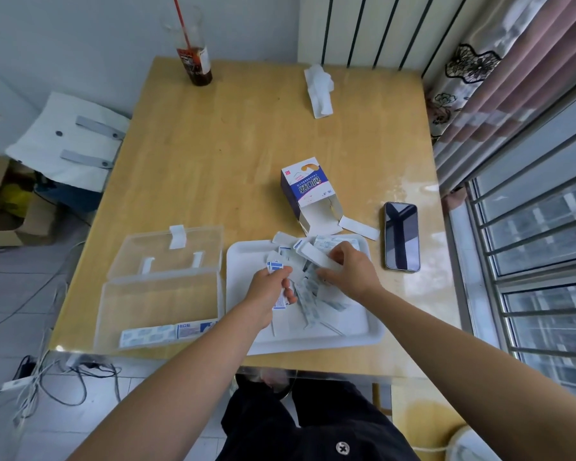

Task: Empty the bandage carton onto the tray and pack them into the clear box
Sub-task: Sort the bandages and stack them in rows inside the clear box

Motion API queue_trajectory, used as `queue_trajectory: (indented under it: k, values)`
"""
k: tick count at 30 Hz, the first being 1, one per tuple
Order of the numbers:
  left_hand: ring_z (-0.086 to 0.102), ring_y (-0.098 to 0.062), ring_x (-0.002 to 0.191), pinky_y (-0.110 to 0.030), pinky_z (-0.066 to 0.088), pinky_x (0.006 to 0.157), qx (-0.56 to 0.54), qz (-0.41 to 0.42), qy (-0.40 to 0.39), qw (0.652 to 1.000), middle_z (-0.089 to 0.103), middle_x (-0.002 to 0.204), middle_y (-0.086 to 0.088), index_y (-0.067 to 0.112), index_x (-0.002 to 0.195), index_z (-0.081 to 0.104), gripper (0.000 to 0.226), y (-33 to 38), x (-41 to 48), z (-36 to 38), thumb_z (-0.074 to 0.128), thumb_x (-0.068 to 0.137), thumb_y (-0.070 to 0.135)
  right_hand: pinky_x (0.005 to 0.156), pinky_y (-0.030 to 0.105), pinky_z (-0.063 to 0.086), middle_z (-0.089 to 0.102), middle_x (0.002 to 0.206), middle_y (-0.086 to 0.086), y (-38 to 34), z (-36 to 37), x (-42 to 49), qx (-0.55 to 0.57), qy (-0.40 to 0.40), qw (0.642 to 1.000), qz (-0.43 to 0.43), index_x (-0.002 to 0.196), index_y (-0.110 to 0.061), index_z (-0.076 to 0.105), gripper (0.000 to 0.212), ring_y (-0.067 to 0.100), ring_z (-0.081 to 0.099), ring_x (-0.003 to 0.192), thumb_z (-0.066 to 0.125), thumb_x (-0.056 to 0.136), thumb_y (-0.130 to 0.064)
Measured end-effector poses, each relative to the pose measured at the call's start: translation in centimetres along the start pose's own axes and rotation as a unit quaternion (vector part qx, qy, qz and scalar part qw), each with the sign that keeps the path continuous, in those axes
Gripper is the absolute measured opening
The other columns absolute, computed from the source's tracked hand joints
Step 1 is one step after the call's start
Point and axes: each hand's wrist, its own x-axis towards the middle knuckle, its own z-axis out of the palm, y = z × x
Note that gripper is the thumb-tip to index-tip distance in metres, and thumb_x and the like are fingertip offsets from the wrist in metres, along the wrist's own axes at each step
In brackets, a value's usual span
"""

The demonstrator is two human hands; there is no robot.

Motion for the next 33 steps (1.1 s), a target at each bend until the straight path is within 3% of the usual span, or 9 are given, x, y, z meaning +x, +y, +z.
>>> queue_trajectory:
  k: [5, 8, 13, 17, 20, 22, 25, 29, 33]
  values:
    - [0.038, -0.016, 0.042, -0.027, 0.045, 0.047, -0.052, 0.004, -0.023, 0.998, 0.040, 0.055, -0.004, 0.007, 0.083, 0.057, 0.011, 0.8, 0.2, 1.7, 0.064, 0.089, 0.014, 0.073, 0.021, 0.042, 0.060, 0.095, -0.001, 0.1, -0.3, -1.0, 0.082, -0.027, 0.994, -0.060, 0.100, -0.016, 0.055, 0.037, 0.013, 0.054, 0.088, 0.080, 0.075, -0.028]
    - [0.040, -0.014, 0.037, -0.026, 0.045, 0.046, -0.036, 0.034, 0.006, 0.999, 0.041, 0.051, -0.004, 0.007, 0.070, 0.052, 0.023, 0.8, 0.3, 2.1, 0.065, 0.088, 0.009, 0.072, 0.022, 0.044, 0.060, 0.095, -0.001, 0.0, -0.1, -1.7, 0.093, -0.055, 0.991, -0.081, 0.101, -0.018, 0.052, 0.038, 0.013, 0.055, 0.086, 0.079, 0.076, -0.028]
    - [0.046, -0.014, 0.036, -0.029, 0.047, 0.055, -0.031, 0.057, 0.020, 0.998, 0.046, 0.042, 0.001, 0.009, 0.066, 0.053, 0.027, 0.9, -0.1, 1.9, 0.072, 0.084, 0.015, 0.069, 0.022, 0.042, 0.058, 0.094, -0.003, -0.8, 0.1, -2.2, 0.105, -0.076, 0.986, -0.106, 0.103, -0.021, 0.046, 0.024, 0.012, 0.055, 0.082, 0.065, 0.089, -0.027]
    - [0.047, -0.014, 0.040, -0.025, 0.045, 0.052, -0.079, 0.060, -0.043, 0.994, 0.050, 0.048, -0.002, 0.007, 0.070, 0.055, 0.020, 1.4, -0.9, 1.4, 0.063, 0.089, 0.009, 0.068, 0.019, 0.041, 0.057, 0.091, -0.005, -1.5, 0.2, -2.2, 0.157, -0.111, 0.979, -0.065, 0.107, -0.017, 0.049, 0.021, 0.007, 0.051, 0.077, 0.057, 0.095, -0.033]
    - [0.047, -0.011, 0.043, -0.027, 0.046, 0.057, -0.106, 0.069, -0.056, 0.990, 0.053, 0.053, -0.002, 0.007, 0.077, 0.059, 0.013, 1.5, -1.3, 0.9, 0.060, 0.090, 0.007, 0.065, 0.020, 0.038, 0.052, 0.078, -0.009, -2.1, 0.4, -2.4, 0.207, -0.128, 0.969, -0.046, 0.098, -0.021, 0.051, 0.012, 0.006, 0.047, 0.068, 0.054, 0.096, -0.033]
    - [0.046, -0.011, 0.046, -0.026, 0.047, 0.056, -0.114, 0.077, -0.057, 0.989, 0.053, 0.055, -0.002, 0.007, 0.079, 0.060, 0.012, 1.6, -1.5, 0.6, 0.059, 0.091, 0.007, 0.064, 0.020, 0.038, 0.052, 0.077, -0.008, -2.4, 0.6, -2.6, 0.232, -0.144, 0.961, -0.039, 0.104, -0.018, 0.052, 0.016, 0.006, 0.046, 0.066, 0.052, 0.097, -0.033]
    - [0.042, -0.012, 0.044, -0.025, 0.045, 0.051, -0.113, 0.076, -0.036, 0.990, 0.049, 0.055, -0.003, 0.007, 0.078, 0.059, 0.014, 1.8, -1.8, 0.4, 0.056, 0.091, 0.007, 0.057, 0.020, 0.035, 0.045, 0.072, -0.007, -2.7, 0.7, -3.0, 0.282, -0.175, 0.943, -0.017, 0.110, -0.011, 0.051, 0.023, 0.006, 0.039, 0.060, 0.049, 0.099, -0.032]
    - [0.040, -0.012, 0.038, -0.027, 0.044, 0.051, -0.072, 0.060, 0.023, 0.995, 0.051, 0.062, -0.010, 0.006, 0.080, 0.061, 0.013, 1.8, -1.7, 0.1, 0.054, 0.091, 0.011, 0.051, 0.019, 0.025, 0.032, 0.063, -0.008, -3.3, 0.6, -3.3, 0.363, -0.217, 0.906, 0.003, 0.089, -0.017, 0.050, 0.022, 0.011, 0.024, 0.056, 0.041, 0.102, -0.032]
    - [0.045, -0.011, 0.036, -0.031, 0.045, 0.058, -0.049, 0.056, 0.060, 0.995, 0.061, 0.070, -0.013, 0.010, 0.087, 0.063, 0.010, 1.6, -1.4, -0.8, 0.055, 0.092, 0.015, 0.053, 0.025, 0.018, 0.027, 0.063, -0.003, -3.3, 0.5, -3.2, 0.428, -0.213, 0.875, 0.077, 0.108, -0.009, 0.061, 0.040, 0.013, 0.020, 0.055, 0.028, 0.103, -0.031]
